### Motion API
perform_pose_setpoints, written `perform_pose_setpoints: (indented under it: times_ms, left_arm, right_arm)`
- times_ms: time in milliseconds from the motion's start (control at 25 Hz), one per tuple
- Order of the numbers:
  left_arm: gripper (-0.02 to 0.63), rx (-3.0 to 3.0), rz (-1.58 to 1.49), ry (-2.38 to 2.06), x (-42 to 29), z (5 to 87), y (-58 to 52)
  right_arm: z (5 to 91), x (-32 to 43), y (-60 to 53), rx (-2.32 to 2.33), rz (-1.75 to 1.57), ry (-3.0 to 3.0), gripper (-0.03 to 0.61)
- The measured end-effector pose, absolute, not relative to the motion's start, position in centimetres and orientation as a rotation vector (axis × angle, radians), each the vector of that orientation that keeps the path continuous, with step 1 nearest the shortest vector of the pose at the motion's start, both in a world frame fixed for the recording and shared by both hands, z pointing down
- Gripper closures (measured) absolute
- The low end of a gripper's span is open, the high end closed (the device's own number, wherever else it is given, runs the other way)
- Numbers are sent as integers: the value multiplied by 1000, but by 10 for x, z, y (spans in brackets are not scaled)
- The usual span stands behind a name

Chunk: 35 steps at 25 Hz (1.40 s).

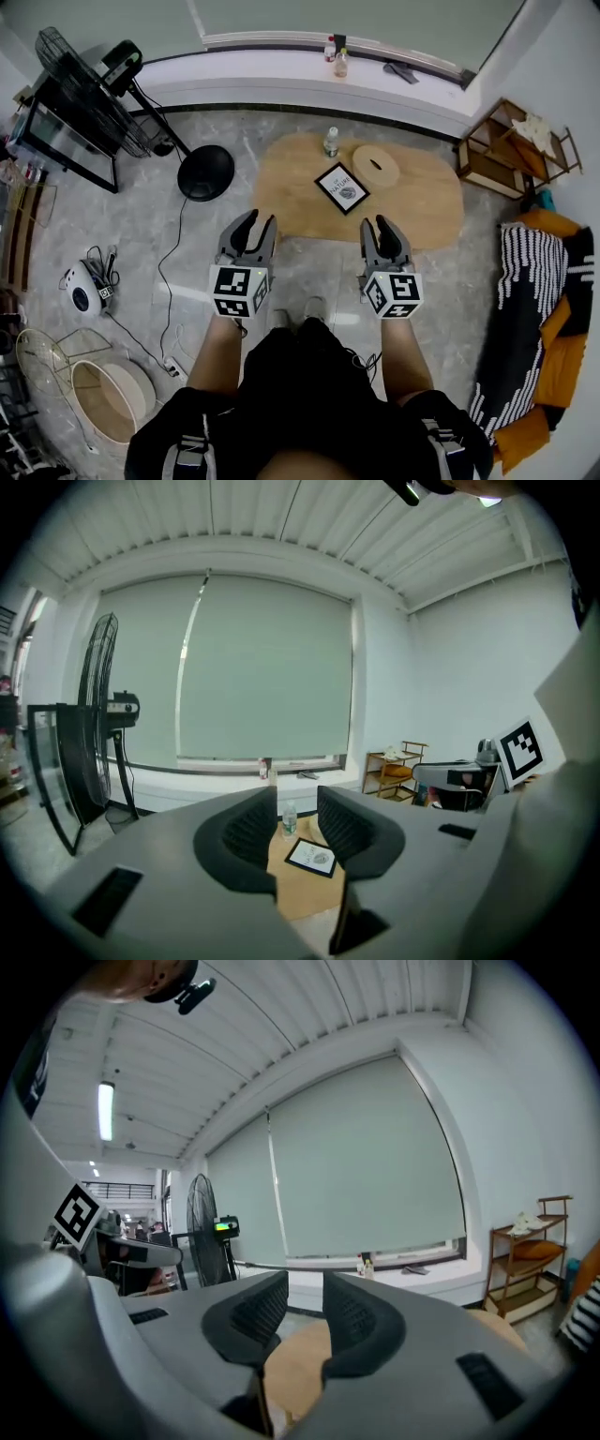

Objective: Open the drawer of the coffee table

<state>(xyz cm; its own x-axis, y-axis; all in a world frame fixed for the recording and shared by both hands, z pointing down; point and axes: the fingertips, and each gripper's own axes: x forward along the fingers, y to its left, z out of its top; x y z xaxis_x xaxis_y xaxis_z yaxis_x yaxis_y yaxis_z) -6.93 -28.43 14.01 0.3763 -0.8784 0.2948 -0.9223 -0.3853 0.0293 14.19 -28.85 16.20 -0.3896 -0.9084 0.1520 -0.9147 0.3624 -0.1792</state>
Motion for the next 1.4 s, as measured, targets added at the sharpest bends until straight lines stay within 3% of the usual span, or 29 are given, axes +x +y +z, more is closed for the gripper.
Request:
perform_pose_setpoints:
  times_ms: [440,960,1200,1400]
  left_arm:
    - [472,2398,520,-1476,-94,358,-286]
    - [472,2556,451,-1502,-118,653,-262]
    - [471,2594,449,-1526,-133,725,-235]
    - [472,2567,434,-1499,-142,734,-224]
  right_arm:
    - [379,146,-276,1771,566,-2391,456]
    - [671,163,-230,1897,426,-2388,457]
    - [747,157,-210,1922,486,-2451,457]
    - [761,157,-197,1936,549,-2459,457]
